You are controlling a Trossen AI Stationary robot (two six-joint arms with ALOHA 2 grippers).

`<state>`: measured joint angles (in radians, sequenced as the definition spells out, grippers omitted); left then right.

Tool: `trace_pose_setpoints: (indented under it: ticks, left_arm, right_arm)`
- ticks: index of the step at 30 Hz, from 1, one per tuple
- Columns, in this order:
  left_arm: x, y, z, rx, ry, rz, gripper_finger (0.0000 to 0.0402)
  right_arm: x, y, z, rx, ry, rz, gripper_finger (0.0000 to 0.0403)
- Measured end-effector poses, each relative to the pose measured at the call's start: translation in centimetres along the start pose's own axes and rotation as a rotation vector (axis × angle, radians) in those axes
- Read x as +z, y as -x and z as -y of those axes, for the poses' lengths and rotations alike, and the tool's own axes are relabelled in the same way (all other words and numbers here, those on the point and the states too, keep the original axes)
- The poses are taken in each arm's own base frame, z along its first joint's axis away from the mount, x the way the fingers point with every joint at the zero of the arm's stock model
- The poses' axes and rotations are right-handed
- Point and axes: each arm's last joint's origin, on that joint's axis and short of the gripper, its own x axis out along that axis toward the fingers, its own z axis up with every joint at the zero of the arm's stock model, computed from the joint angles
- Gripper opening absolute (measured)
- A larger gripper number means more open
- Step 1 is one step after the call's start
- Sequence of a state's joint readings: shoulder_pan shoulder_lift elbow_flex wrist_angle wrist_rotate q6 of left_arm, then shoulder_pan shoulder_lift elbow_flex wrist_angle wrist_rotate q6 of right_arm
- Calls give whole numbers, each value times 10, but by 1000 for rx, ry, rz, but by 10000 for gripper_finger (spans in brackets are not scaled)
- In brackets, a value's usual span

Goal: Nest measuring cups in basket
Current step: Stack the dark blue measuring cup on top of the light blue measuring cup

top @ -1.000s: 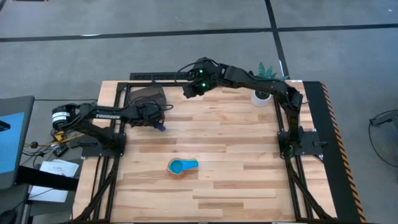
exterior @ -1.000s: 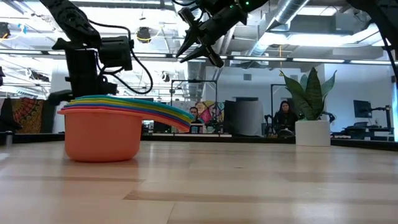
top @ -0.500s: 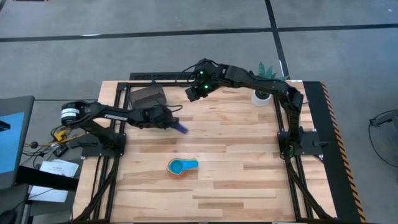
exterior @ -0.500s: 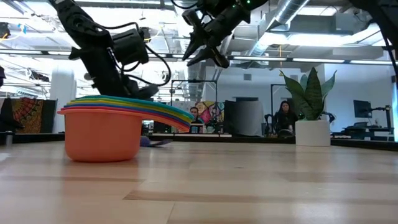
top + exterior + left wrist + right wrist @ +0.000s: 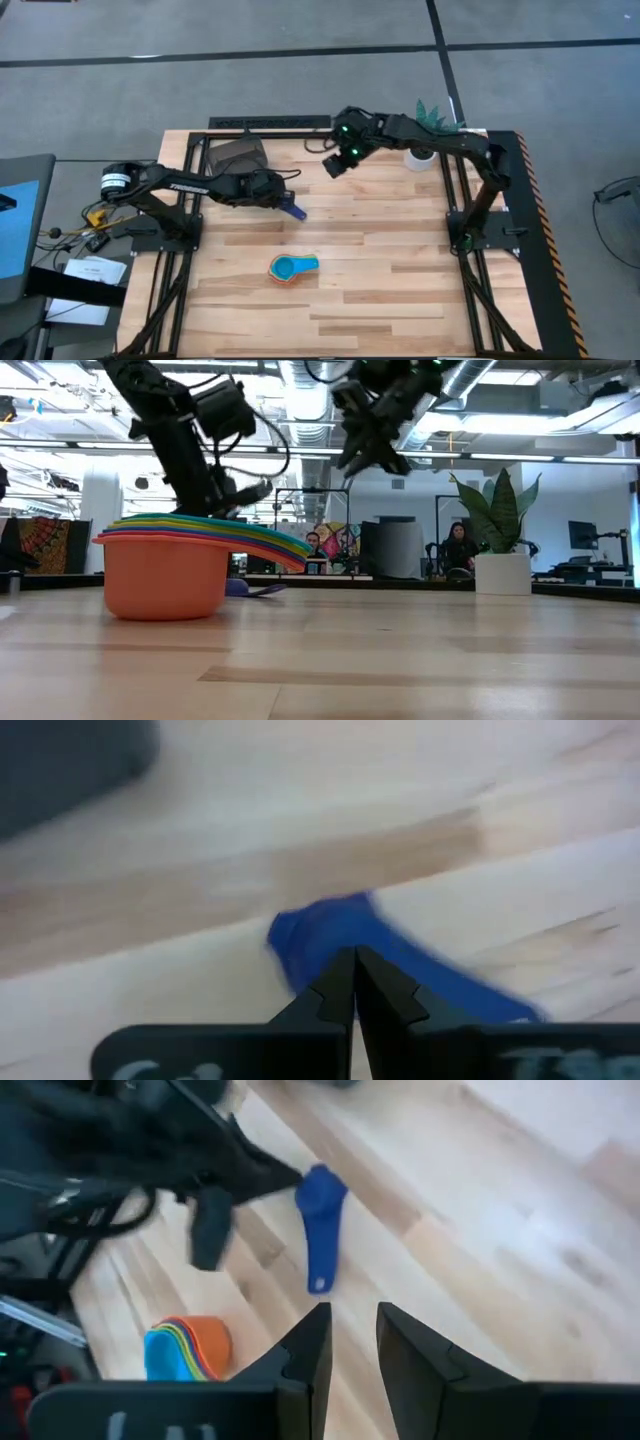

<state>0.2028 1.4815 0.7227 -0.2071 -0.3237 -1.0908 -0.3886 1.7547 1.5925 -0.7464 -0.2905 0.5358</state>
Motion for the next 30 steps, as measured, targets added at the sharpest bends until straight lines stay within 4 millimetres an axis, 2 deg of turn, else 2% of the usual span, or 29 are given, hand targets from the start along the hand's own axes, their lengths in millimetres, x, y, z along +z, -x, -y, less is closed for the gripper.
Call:
trace_pose_setpoints:
  ticks: [5,10,14,21,26,30]
  left_arm:
    - [9,13,6,-26,-11,30,0]
    - [12,19,7,-21,-28,31,0]
    - [6,14,1,41,-62,-27,0]
    - [6,13,-1,55,-167,-41,0]
    - [8,10,-2,63,-222,-49,0]
    - [8,9,-2,52,-237,-59,0]
  right_arm:
    - [-35,-15,19,108,-150,2,107]
    - [-72,-51,19,182,-295,-29,107]
    - [-90,-84,13,206,-340,-50,110]
    - [-99,-138,19,218,-460,-123,151]
    - [-86,-159,25,255,-504,-126,201]
    - [-91,-176,26,225,-545,-156,229]
